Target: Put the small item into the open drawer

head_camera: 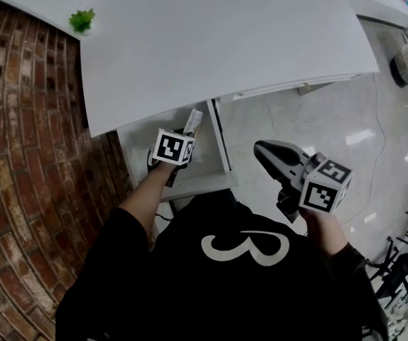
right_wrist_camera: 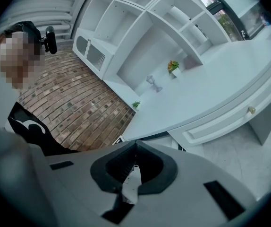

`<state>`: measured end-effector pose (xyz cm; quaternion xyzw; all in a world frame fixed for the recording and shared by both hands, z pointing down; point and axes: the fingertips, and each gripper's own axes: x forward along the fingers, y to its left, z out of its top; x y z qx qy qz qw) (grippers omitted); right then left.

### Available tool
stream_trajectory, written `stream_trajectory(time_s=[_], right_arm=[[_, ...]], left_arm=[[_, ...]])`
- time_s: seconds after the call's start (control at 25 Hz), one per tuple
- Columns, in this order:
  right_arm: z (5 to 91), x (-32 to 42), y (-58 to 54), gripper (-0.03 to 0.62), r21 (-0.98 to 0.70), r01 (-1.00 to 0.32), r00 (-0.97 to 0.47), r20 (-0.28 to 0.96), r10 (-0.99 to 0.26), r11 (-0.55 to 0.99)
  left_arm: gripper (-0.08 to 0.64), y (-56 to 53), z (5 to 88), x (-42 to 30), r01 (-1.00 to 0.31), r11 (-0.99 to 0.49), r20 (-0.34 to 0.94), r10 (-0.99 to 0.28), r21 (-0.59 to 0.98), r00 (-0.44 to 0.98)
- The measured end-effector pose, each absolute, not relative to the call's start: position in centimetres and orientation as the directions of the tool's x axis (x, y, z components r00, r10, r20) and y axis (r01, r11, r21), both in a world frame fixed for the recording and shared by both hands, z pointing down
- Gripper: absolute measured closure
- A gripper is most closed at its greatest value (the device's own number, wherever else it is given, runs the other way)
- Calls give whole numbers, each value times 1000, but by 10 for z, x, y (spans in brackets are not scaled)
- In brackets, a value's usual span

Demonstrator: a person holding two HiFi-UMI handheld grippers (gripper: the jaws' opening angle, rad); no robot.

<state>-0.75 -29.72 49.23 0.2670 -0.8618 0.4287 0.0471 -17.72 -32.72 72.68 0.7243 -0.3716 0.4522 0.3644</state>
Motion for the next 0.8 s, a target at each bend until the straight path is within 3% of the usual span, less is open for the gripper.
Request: stream_trajectory(time_s=[0.68,0.8], right_arm=[[501,-3,-291,581,-736,-489,-859,314,-405,468],[501,-4,-290,581,-734,-489,-859,312,-405,471]], left_arm=[[465,-333,738,-177,-863,-497,943,-238,85,230],[412,-334,734,-179,-863,-497,940,-242,94,242]])
